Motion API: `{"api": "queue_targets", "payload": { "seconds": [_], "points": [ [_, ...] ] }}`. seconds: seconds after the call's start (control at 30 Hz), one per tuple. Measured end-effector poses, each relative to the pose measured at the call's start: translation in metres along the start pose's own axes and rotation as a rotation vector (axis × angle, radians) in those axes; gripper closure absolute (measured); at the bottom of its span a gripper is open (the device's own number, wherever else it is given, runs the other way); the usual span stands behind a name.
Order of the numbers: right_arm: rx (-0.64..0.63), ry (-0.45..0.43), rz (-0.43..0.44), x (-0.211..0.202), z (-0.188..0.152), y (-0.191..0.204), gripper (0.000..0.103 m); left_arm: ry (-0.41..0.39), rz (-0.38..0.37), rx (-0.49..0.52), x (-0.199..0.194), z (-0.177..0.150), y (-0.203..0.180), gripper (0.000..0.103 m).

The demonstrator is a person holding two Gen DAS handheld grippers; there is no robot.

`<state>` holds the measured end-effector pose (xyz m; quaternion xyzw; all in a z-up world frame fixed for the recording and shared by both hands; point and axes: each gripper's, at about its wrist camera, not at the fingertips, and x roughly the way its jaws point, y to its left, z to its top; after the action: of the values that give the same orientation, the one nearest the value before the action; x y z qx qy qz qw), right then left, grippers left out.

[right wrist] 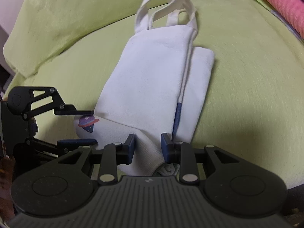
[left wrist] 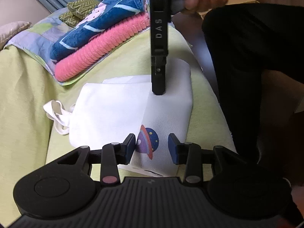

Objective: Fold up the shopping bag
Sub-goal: 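Press the folded bag flat with the left gripper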

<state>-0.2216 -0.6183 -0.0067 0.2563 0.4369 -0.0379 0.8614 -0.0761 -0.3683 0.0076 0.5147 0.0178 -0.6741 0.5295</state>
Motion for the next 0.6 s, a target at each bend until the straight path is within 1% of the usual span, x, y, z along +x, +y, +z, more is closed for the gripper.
{"api": "queue_targets", "payload": {
  "seconds": [0.1,0.2,0.27,0.3,0.37,0.43,0.47,0.6],
  "points": [
    [0.038,-0.001,0.012,0.004,0.004,-0.007,0.078,-0.01,-0.007,-0.025,0.005,-0.001,0.006,0.057],
    [0.052,-0.009,0.006,0.006,0.002,-0.007,0.078,-0.007,0.007,-0.004,0.006,0.001,0.002,0.057],
    [0.086,-0.017,0.028,0.007,0.002,-0.013,0.078,-0.003,0.025,0.018,0.005,0.003,-0.003,0.057],
    [0.106,-0.019,0.042,0.007,0.002,-0.017,0.079,-0.001,0.038,0.039,0.004,0.005,-0.007,0.057],
    [0.133,-0.014,0.066,0.008,0.003,-0.023,0.079,0.015,0.079,0.142,0.0,0.009,-0.021,0.057],
    [0.136,-0.006,0.071,0.01,0.006,-0.025,0.079,0.035,0.111,0.242,-0.002,0.012,-0.035,0.056],
    [0.132,-0.003,0.069,0.011,0.007,-0.024,0.079,0.044,0.118,0.271,-0.002,0.012,-0.039,0.055],
    [0.131,0.009,0.065,0.013,0.011,-0.023,0.079,0.071,0.102,0.264,0.003,0.012,-0.036,0.055]
  ]
}}
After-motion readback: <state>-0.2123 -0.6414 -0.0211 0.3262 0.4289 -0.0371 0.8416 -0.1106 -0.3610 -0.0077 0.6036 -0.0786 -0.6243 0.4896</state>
